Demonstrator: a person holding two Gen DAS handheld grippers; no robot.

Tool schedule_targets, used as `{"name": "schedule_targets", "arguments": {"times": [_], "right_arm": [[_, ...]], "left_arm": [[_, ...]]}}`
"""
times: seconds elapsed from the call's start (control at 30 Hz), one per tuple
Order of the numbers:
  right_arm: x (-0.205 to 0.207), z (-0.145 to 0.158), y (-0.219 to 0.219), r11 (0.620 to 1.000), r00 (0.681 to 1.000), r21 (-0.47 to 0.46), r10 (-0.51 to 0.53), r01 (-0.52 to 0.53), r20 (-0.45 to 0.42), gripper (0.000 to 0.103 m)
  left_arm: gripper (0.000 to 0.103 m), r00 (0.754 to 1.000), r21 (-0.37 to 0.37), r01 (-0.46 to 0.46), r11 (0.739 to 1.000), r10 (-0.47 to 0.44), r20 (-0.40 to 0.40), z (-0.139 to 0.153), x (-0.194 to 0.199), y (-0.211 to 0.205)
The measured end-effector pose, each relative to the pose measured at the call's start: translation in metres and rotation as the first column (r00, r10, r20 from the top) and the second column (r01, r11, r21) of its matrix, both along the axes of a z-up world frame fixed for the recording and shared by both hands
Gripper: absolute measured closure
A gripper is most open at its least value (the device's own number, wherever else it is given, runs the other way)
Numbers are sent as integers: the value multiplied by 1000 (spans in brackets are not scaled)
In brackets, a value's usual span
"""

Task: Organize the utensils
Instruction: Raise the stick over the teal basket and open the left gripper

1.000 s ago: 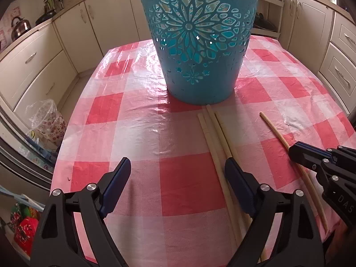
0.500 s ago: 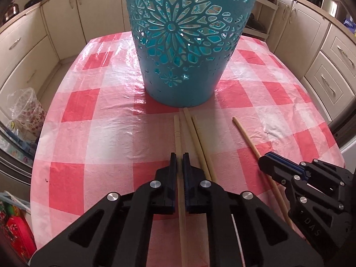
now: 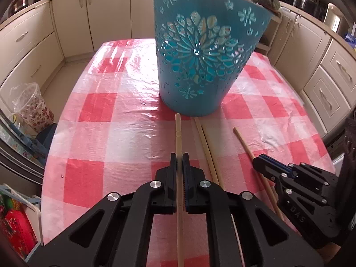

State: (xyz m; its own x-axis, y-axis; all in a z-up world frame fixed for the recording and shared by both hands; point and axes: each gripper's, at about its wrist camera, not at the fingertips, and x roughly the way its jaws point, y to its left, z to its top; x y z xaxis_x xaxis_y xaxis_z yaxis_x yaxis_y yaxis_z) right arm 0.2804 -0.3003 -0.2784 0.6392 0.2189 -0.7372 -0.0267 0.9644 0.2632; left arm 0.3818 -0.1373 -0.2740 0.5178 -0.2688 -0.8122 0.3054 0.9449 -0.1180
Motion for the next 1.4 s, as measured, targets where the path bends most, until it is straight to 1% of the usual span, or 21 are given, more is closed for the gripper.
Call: {"name": "schedule_targets", "arguments": {"times": [0.2,0.3,0.4,0.5,0.6,0.8,0.97,1.0,1.23,1.33,1.4], "right_arm": [[0,0,-1,1000,1000,9,-3,3,1,97],[0,0,-1,1000,1000,4,-4,4,3,97],[-1,0,0,1000,1000,4,-3,3,4,97],[-1,0,0,1000,1000,10,5,-5,6,92],[-1,1,5,1000,1000,-13,16,-16,11,89],[-2,1,9,999,1000,-41,19,-18,15,90],[-3,2,20,991,999,-127,29,-26,22,92],[-3,2,20,991,999,-131,29,-26,22,92],[-2,2,12,996,1000,-88,19,-17,18,92],[-3,2,6,999,1000,-49,6,-5,9,93],[-3,2,5,999,1000,-47,0,1,7,93]], "left_arm": [[98,997,-91,-31,995,37,67,41,-9,27],[98,993,-102,-34,994,45,105,58,-12,32],[98,990,-97,-35,995,47,134,68,-14,31],[98,987,-84,-32,996,45,153,73,-19,29],[98,986,-78,-32,996,44,163,75,-23,29],[98,983,-56,-26,998,36,183,76,-28,27],[98,980,-55,-27,998,37,196,80,-29,28],[98,979,-53,-26,998,37,200,81,-29,29],[98,976,-42,-26,999,34,216,84,-30,28],[98,974,-39,-23,999,31,224,85,-31,27],[98,973,-44,-23,999,32,227,87,-31,28]]}}
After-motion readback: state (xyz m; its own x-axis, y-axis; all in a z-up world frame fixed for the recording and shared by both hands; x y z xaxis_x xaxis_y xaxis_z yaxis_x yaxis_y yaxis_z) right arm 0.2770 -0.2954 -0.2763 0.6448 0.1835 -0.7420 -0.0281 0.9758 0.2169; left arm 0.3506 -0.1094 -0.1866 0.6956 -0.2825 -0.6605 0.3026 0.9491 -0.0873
